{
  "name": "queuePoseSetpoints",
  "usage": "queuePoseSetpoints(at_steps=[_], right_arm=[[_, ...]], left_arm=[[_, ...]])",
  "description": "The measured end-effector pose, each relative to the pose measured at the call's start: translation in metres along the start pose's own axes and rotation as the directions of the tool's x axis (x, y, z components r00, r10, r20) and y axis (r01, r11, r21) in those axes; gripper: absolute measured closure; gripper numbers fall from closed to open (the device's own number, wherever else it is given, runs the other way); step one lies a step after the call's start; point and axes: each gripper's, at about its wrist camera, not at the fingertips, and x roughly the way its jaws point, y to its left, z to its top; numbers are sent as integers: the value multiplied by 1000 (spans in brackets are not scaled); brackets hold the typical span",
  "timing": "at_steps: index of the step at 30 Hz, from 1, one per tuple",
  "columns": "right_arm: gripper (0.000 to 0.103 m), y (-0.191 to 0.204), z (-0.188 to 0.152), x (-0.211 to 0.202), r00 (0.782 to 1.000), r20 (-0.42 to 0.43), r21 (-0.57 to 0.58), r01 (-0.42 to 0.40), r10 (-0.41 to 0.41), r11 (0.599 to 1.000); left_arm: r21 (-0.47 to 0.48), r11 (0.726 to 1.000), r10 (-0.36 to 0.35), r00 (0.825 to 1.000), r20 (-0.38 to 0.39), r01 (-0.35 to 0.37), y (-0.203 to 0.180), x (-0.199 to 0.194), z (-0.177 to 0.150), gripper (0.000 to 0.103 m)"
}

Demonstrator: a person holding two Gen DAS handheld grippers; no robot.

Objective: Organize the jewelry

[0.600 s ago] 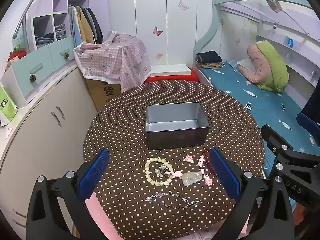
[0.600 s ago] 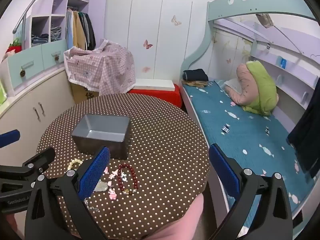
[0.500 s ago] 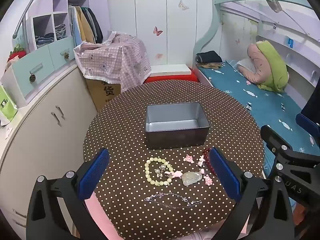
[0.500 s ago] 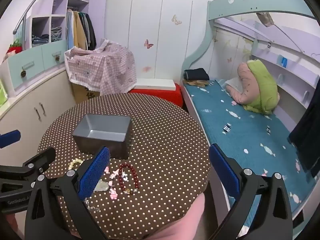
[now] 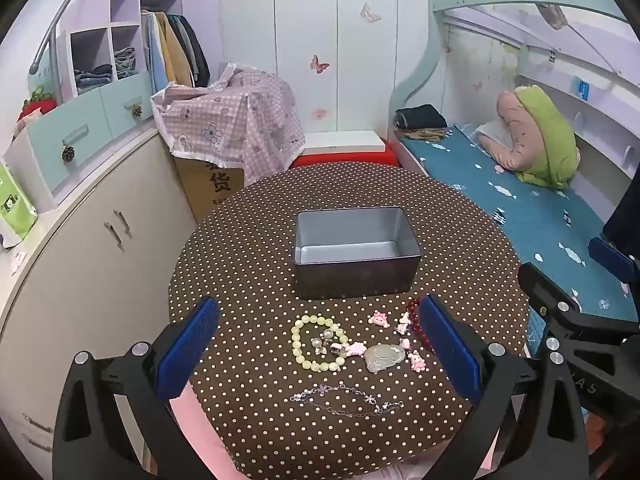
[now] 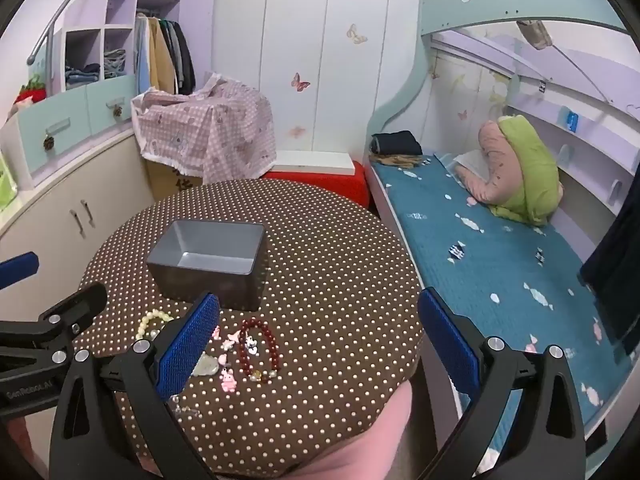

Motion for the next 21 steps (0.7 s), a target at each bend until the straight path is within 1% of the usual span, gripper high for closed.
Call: queuePoseSetpoints(at_steps=[7, 21], right_arm=[[7, -1, 0, 1, 1000, -10, 9, -2, 2, 1000], [7, -2, -2, 8, 999, -29, 24, -15, 15, 1000]], left_arm=[[-3, 1000, -11, 1000, -8, 11, -1, 0, 2, 7], [4, 1000, -9, 1000, -18, 9, -2, 2, 2, 7]])
